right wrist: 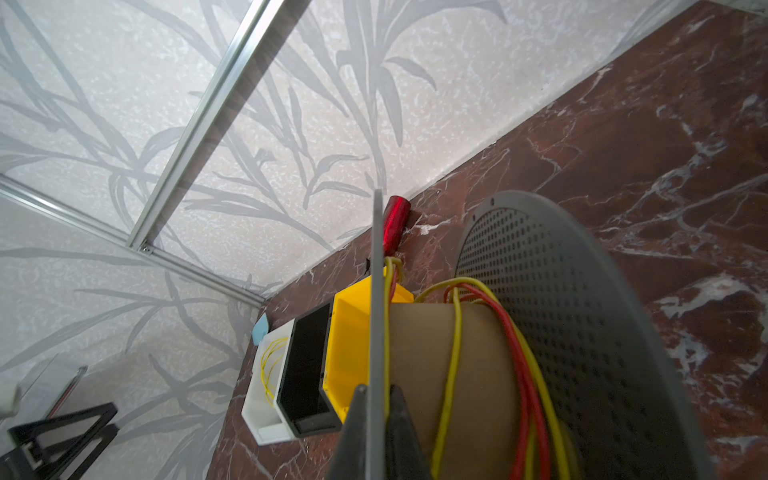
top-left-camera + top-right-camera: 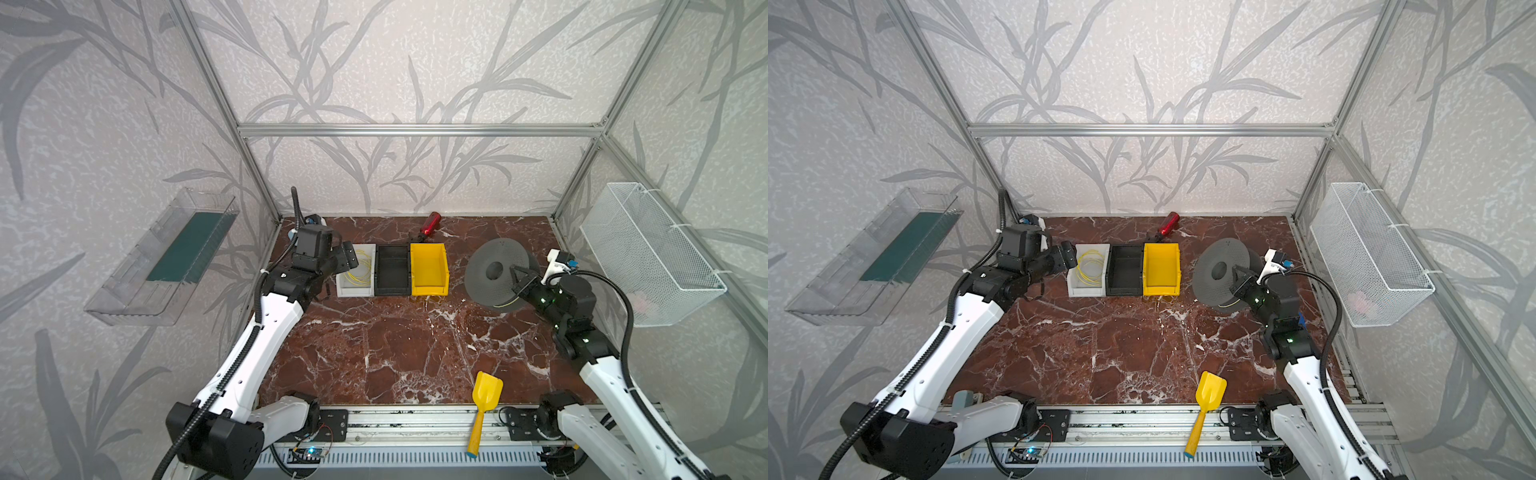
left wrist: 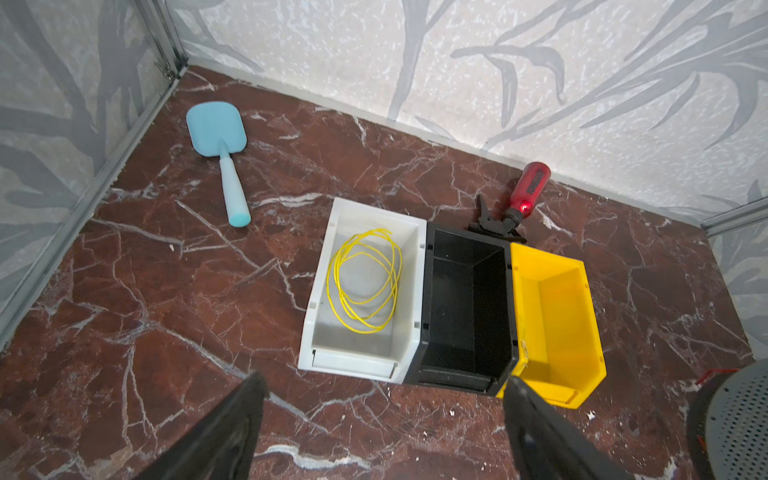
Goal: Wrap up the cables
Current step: 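Lift the grey spool with the right gripper and set it down nearer the robot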
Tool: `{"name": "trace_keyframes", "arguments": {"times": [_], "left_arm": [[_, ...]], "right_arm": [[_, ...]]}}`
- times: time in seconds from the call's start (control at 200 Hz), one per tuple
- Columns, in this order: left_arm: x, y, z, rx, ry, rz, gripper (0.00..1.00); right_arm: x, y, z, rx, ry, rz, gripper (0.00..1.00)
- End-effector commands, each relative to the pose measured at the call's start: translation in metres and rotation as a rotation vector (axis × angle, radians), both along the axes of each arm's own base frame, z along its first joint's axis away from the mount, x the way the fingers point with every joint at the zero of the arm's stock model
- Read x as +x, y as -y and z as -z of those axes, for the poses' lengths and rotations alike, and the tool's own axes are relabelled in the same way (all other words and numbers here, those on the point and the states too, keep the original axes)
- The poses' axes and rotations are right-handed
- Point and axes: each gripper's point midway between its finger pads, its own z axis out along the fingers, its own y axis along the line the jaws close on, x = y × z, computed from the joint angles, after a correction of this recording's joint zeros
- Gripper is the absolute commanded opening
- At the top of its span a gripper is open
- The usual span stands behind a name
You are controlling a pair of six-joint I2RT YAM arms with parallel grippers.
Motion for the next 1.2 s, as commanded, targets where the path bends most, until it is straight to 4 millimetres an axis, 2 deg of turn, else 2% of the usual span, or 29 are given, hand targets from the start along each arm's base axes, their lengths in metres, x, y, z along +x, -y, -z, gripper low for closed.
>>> {"name": "trace_keyframes", "arguments": {"times": [0.0,0.13,0.305,0.38,0.465,0.66,0.82,0.885,0.93,0.95,1.029,1.199], "left_arm": [[-0.017,0.002,0.002,-0.017,-0.058,0.014,0.89],[-0.023,0.001,0.012,-0.005,-0.11,0.023,0.86],[-0.03,0.0,0.029,-0.009,-0.154,0.009,0.83],[-0.033,-0.001,0.034,-0.013,-0.164,0.003,0.82],[-0.034,-0.002,0.036,-0.006,-0.171,0.004,0.82],[-0.033,-0.005,0.043,0.035,-0.204,0.004,0.81],[-0.028,-0.002,0.046,0.021,-0.198,0.011,0.8],[-0.026,0.0,0.046,0.014,-0.195,0.014,0.8],[-0.026,0.001,0.045,0.013,-0.193,0.017,0.8],[-0.025,0.001,0.045,0.015,-0.194,0.018,0.8],[-0.024,0.0,0.044,0.023,-0.195,0.021,0.8],[-0.02,-0.001,0.042,0.037,-0.194,0.017,0.8]], "right_arm": [[-0.022,-0.036,-0.036,-0.027,0.029,-0.202,0.0],[-0.04,-0.1,-0.031,0.026,-0.11,-0.509,0.0],[-0.061,-0.193,-0.016,0.167,-0.134,-0.772,0.0],[-0.066,-0.222,0.003,0.212,-0.194,-0.865,0.0],[-0.068,-0.243,0.019,0.276,-0.234,-0.929,0.0],[-0.072,-0.266,0.058,0.309,-0.323,-0.982,0.0],[-0.062,-0.276,0.079,0.435,-0.321,-0.979,0.0],[-0.059,-0.279,0.095,0.469,-0.346,-0.972,0.0],[-0.057,-0.28,0.1,0.495,-0.347,-0.968,0.0],[-0.054,-0.28,0.115,0.498,-0.375,-0.957,0.0],[-0.053,-0.279,0.138,0.506,-0.405,-0.946,0.0],[-0.06,-0.272,0.177,0.417,-0.454,-0.926,0.0]]}}
